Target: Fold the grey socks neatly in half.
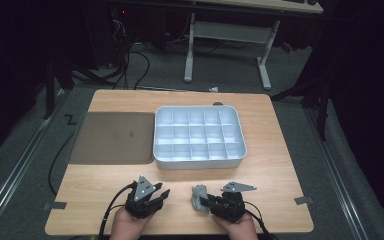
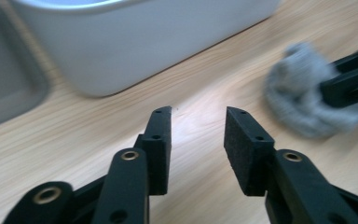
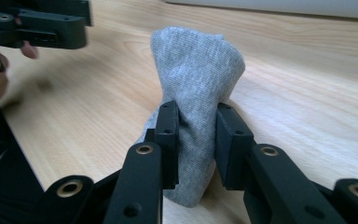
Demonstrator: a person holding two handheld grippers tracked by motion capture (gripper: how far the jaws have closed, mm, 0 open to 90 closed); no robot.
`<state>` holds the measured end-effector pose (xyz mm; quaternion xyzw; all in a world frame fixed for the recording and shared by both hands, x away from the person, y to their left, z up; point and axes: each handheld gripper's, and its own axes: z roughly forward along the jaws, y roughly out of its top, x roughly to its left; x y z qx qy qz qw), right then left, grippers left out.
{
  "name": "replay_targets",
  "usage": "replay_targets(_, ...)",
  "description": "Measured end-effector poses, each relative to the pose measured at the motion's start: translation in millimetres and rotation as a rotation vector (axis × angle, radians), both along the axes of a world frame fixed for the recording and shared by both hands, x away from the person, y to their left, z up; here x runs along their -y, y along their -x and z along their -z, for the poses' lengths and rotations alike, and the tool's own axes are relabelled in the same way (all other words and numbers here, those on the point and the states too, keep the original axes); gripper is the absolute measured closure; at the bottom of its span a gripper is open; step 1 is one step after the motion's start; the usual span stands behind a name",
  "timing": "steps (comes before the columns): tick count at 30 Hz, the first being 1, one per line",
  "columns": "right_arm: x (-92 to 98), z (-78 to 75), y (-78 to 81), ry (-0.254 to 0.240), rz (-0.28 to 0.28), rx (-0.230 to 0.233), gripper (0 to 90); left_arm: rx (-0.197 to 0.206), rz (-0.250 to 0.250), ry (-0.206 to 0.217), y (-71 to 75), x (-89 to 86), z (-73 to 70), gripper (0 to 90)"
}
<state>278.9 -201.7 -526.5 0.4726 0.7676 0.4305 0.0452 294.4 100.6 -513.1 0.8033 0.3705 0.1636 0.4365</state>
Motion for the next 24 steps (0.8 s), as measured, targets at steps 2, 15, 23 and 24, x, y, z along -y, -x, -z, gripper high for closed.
replay_targets(2, 2.4, -1.4, 0.0, 0.013, 0.014, 0.001, 73.9, 0.018, -0.02, -0.01, 0.6, -9.4, 1.5, 58.7)
replay_targets(15, 8.9, -14.9, -3.6, 0.172, 0.028, 0.014, 73.5, 0.023, -0.081, 0.052, 7.7, -42.8, 9.3, 55.2)
replay_targets(23, 2.8, -27.1, -8.5, 0.339, -0.005, 0.029, 72.8, 0.045, -0.069, 0.057, 7.9, -44.9, 9.6, 54.8)
replay_targets(24, 2.1, -28.0, -8.9, 0.352, -0.009, 0.03, 72.7, 0.049, -0.063, 0.065, 8.7, -44.4, 8.9, 54.7)
